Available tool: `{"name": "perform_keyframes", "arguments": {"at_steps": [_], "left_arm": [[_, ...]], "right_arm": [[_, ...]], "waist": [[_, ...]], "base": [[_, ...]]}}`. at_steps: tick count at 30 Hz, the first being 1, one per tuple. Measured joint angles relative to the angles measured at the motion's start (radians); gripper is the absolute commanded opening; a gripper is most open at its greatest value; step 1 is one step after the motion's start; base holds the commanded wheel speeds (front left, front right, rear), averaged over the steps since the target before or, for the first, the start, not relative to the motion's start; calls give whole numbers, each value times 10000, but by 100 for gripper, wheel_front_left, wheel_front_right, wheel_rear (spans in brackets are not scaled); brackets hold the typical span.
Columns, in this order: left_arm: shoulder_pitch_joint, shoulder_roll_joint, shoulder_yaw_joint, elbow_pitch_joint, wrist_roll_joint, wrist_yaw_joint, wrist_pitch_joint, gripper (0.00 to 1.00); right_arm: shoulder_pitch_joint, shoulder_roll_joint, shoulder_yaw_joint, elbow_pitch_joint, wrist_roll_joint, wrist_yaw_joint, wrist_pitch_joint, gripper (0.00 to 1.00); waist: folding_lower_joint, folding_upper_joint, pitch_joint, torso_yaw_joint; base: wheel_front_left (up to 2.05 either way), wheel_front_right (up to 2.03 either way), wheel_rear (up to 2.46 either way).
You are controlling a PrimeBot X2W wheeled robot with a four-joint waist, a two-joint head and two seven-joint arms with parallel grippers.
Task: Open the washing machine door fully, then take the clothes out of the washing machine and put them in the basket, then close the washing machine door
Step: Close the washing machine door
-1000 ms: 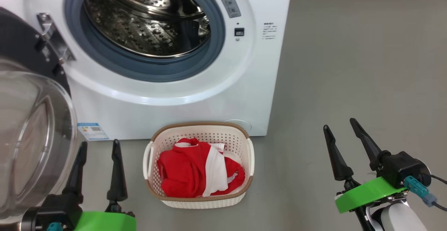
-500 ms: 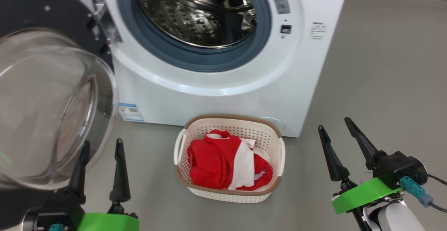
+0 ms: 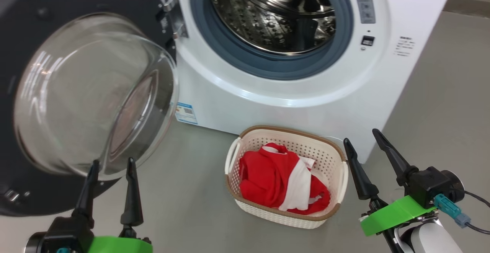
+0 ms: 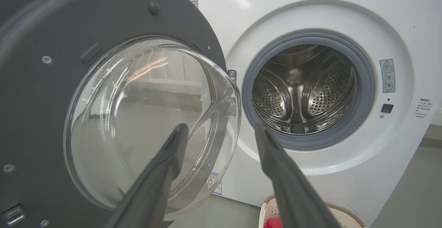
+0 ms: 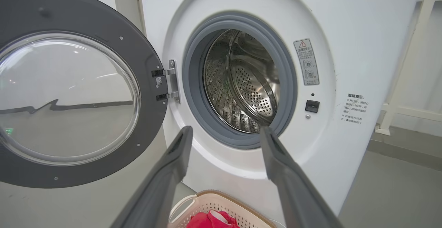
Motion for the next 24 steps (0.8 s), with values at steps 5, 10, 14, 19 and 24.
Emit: {"name": "perform_keyframes", "arguments": {"at_steps": [5, 10, 14, 19, 24], "left_arm": [[35, 12, -2, -35, 2, 127, 79, 100], [193, 63, 127, -35, 169, 481, 140, 100], [226, 111, 182, -29, 165, 499, 153, 100], [243, 165, 198, -2, 163, 499, 153, 100], [243, 173, 194, 29, 163, 571, 153, 100]], "right_arm": [[0, -2, 79, -52, -2, 0, 0, 100], [8, 0, 159, -48, 0, 0, 0, 100], [9, 6, 265, -40, 0, 0, 0, 100], [9, 8, 307, -33, 0, 0, 0, 100], [14, 10, 332, -17, 0, 0, 0, 100]], "waist": [[0, 0, -50, 469], [0, 0, -192, 837], [0, 0, -309, 1022], [0, 0, -386, 1101], [0, 0, -428, 1098]], "base": [[0, 0, 0], [0, 0, 0], [0, 0, 0], [0, 0, 0], [0, 0, 0]]}}
